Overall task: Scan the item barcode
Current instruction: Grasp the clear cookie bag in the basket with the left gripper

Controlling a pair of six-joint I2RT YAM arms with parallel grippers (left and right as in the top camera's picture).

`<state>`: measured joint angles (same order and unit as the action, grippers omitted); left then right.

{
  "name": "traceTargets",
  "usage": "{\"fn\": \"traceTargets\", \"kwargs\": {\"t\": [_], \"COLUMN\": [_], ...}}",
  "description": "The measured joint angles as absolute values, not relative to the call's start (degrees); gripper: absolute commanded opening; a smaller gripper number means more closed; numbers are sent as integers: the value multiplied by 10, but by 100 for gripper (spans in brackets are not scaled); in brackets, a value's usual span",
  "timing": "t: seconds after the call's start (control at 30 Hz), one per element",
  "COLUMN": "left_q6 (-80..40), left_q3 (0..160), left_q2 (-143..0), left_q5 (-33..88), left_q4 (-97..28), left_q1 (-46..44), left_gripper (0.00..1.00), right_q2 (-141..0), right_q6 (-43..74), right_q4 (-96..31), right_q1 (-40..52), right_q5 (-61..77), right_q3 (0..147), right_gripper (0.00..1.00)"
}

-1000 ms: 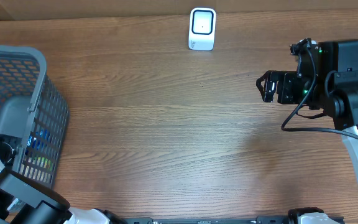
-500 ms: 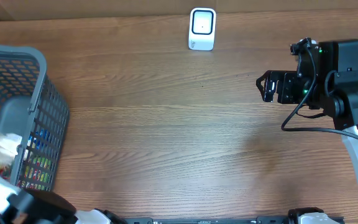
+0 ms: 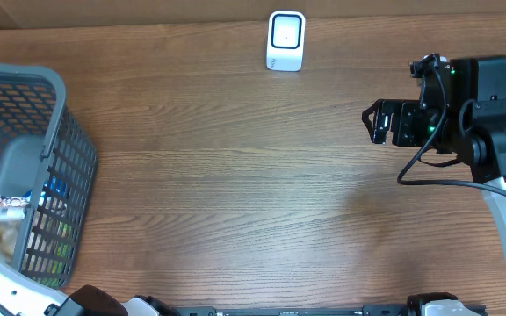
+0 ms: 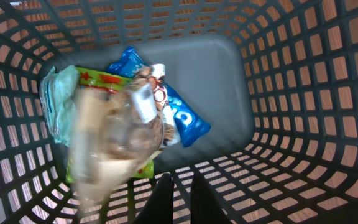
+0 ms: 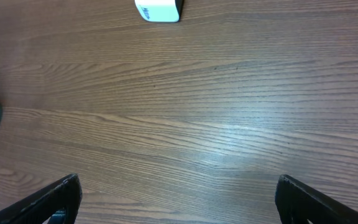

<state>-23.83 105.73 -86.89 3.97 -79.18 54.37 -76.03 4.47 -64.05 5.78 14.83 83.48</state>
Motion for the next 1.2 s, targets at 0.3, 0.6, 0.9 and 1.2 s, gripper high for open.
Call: {"fn": "traceTargets", "kwargs": {"t": [0.3,0.6,0.9,1.2], "left_q6": [-243,-243,-263,-280], "left_q3": [1045,928,840,832], "left_q2": [-892,-1010,-1103,-1114], "left_q5": [39,12,-28,-34], "left_q4": [-796,-739,-651,-635], "left_q1": [544,544,544,543], "left_gripper": [100,100,96,4], "right_q2": [-760,-760,-760,-761], "right_q6": [45,45,45,44], "right_q4": [-641,-641,-641,-641], "right_q1": [58,58,58,58], "right_q5": [148,149,148,149], "right_q3": [835,835,835,835], "right_gripper": [100,100,100,100]}}
